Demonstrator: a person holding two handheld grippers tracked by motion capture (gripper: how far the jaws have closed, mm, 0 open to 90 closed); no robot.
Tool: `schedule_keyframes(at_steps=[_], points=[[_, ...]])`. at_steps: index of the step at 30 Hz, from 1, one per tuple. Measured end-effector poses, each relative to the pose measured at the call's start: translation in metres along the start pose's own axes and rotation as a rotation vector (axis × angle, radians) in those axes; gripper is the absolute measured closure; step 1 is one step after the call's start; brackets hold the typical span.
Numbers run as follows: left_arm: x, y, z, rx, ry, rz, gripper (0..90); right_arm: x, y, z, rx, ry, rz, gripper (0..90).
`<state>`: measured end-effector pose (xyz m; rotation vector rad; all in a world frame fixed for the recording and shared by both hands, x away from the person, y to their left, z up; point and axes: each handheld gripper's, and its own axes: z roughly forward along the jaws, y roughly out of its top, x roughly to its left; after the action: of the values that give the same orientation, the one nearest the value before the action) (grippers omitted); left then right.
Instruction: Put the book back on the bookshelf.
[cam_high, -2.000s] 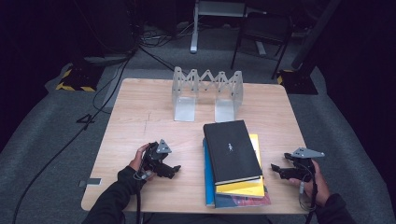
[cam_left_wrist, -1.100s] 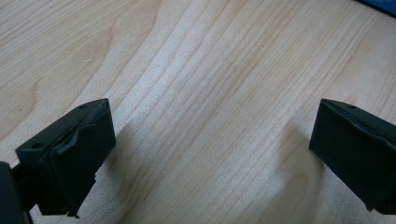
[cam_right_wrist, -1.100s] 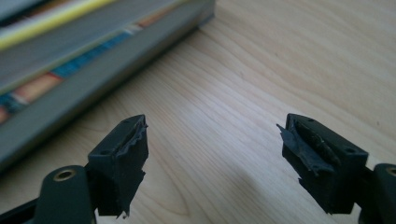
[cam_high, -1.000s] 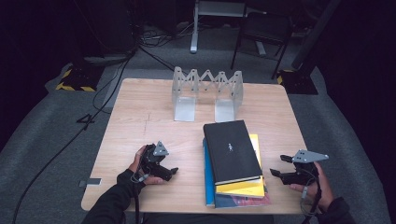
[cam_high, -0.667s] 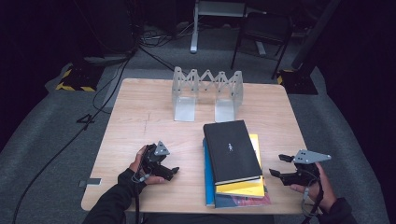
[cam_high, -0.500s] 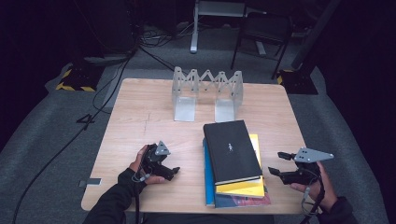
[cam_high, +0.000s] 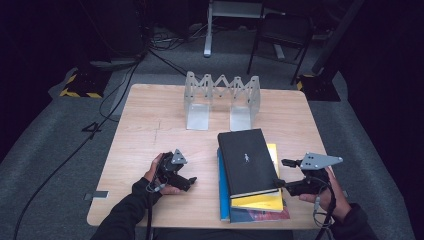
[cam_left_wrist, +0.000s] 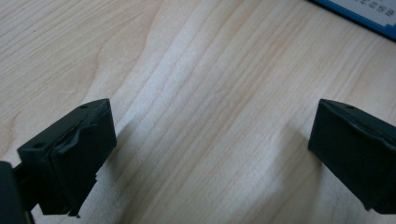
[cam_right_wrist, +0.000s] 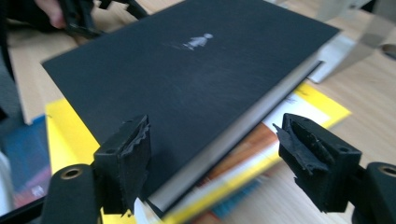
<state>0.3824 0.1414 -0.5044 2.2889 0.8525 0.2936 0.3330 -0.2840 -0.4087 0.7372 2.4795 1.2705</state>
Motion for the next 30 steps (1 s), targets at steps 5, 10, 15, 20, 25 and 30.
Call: schedule_keyframes(at_steps=[5, 10, 15, 20, 25, 30], points=[[0.004, 0.021, 0.008, -0.007, -0.02, 0.004, 18.3, -0.006, 0.006, 0.016, 0.023, 0.062, 0.066, 19.7], [0.001, 0.045, 0.017, -0.06, -0.023, 0.04, 18.0, -0.02, 0.004, 0.029, 0.035, 0.144, 0.162, 12.7], [-0.002, 0.068, 0.028, -0.089, 0.024, 0.075, 21.3, -0.026, 0.006, 0.039, 0.047, 0.195, 0.185, 8.0], [0.001, 0.08, 0.035, -0.119, 0.019, 0.051, 22.0, -0.029, 0.008, 0.046, 0.057, 0.239, 0.194, 6.6], [0.006, 0.092, 0.045, -0.135, 0.0, 0.025, 23.3, -0.029, 0.007, 0.048, 0.053, 0.242, 0.194, 6.1], [0.014, 0.097, 0.052, -0.146, -0.031, -0.022, 23.2, -0.027, 0.008, 0.047, 0.052, 0.233, 0.175, 6.3]])
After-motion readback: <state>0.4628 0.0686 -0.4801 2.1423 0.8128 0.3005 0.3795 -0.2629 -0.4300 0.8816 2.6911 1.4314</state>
